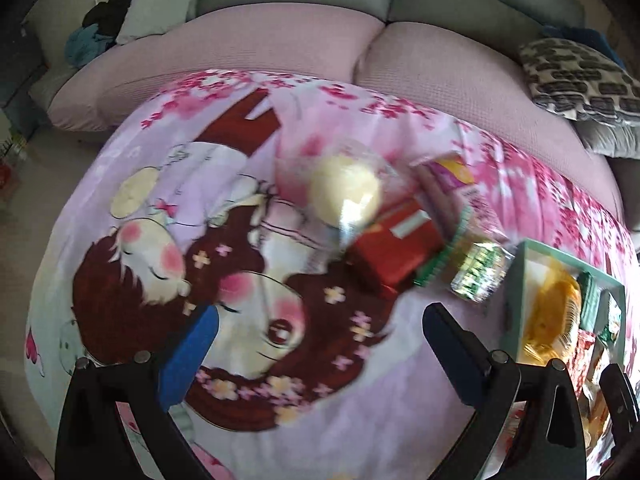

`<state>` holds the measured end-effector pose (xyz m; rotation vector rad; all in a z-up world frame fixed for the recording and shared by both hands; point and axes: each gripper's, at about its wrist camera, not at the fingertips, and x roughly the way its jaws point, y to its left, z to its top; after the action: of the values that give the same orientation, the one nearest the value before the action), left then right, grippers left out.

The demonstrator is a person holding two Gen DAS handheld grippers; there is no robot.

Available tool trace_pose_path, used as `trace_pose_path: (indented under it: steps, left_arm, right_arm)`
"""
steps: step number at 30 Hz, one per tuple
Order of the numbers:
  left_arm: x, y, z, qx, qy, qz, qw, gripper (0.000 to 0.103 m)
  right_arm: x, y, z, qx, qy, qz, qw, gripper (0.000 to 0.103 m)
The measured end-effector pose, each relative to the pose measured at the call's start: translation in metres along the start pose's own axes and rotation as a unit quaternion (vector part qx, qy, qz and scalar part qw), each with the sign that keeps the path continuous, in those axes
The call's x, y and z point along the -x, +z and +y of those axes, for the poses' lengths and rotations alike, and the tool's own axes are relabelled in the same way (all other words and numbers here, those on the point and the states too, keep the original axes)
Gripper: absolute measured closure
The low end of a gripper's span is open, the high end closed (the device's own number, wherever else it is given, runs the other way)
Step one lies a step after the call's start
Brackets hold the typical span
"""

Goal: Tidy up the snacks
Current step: 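Withdraw both tools from the tray toward the remaining snacks, then grasp the clear-wrapped bun with the left tool while the right tool grasps the green biscuit bag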

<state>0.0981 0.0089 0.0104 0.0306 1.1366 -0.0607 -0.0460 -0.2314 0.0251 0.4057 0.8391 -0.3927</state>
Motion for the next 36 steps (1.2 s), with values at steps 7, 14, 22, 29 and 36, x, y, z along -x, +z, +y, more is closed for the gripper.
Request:
trace_pose_path:
  steps: [7,14,22,29,36]
  left_arm:
    - [-0.004,0.012,0.023,0.019,-0.008,0.007,0.9998,0.001]
    - [-0.012,0.04,0.03,0.002,-0.012,0.018,0.9998,0.001]
    - [-0.022,0.08,0.026,-0.037,-0.029,0.031,0.9984,0.001]
    - [-0.047,0.093,0.006,-0.076,-0.042,0.055,0.9947,0.002]
    - [-0.069,0.096,-0.006,-0.083,-0.049,0.071,0.9928,0.02]
  right_arm:
    - [-0.008,0.004,0.04,0.032,0.027,0.009,0.999,0.001]
    - [-0.02,0.023,0.079,0.049,0.072,0.035,0.996,0.003]
    - [-0.056,0.049,0.121,0.061,0.108,0.099,0.987,0.017]
    - [-0.098,0.056,0.135,0.055,0.105,0.172,0.978,0.027]
    - [-0.12,0.059,0.141,0.059,0.077,0.195,0.976,0.031]
